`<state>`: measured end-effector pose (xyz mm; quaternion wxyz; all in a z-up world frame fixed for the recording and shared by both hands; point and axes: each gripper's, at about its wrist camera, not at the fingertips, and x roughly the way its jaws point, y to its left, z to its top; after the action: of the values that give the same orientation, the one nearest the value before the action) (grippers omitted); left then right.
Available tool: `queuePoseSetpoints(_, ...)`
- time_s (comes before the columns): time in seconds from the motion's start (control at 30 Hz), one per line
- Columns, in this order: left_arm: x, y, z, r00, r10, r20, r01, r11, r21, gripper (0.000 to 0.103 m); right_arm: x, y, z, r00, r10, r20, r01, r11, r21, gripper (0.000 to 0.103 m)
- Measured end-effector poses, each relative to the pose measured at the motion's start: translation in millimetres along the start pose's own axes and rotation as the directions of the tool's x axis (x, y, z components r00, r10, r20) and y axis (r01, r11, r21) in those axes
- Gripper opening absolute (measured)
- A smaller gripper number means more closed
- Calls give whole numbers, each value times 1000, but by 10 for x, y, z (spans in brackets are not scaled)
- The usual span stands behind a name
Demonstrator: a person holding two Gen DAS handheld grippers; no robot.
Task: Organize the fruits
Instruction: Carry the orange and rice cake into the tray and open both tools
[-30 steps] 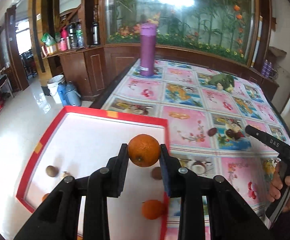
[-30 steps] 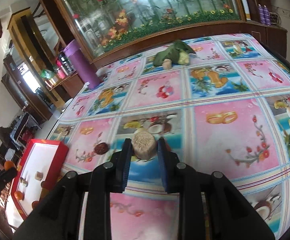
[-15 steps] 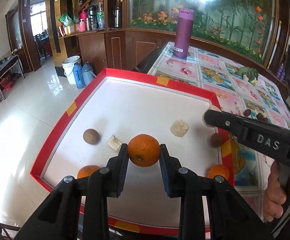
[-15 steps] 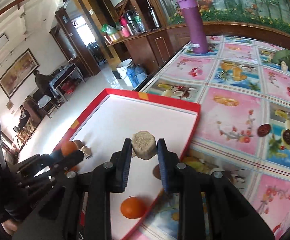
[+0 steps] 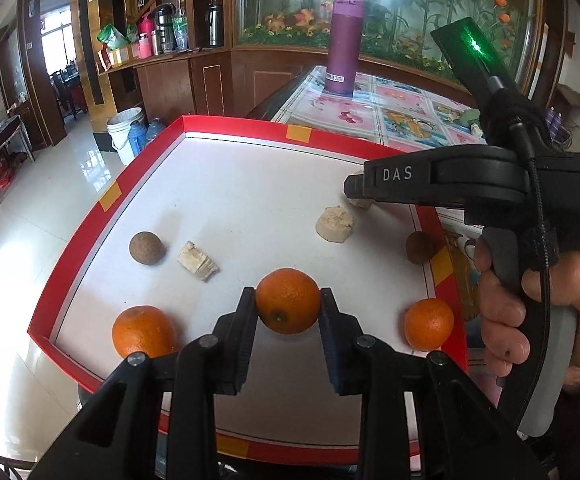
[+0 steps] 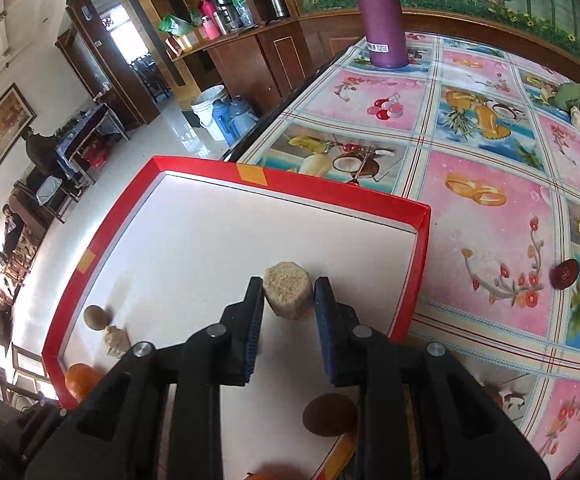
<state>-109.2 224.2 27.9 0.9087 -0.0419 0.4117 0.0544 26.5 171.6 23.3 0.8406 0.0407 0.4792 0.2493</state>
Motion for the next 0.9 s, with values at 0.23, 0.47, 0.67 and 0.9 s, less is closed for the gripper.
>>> queuePoseSetpoints(0.23,60,5,-40,999,23,-31,-23,1000,-10,30,26,-5,-14,1000,-4,-19,4,1000,-10,29)
queuePoseSetpoints(0.47,-63,32,-8,996,84,-9,-84,996,-22,58,-120,-84,-26,997,78,-26,-78,997,22,30)
queuePoseSetpoints(0.67,-322,68,135,989,135,62,-132,990,-51,68,-574,-342,-11,988,123,88,-129,990,60,40)
queuePoseSetpoints(0.9,-506,-200,239,985,118,124,-116,993,-17,75,-1270,-1162,-149,976,63,208,-99,981,164,42)
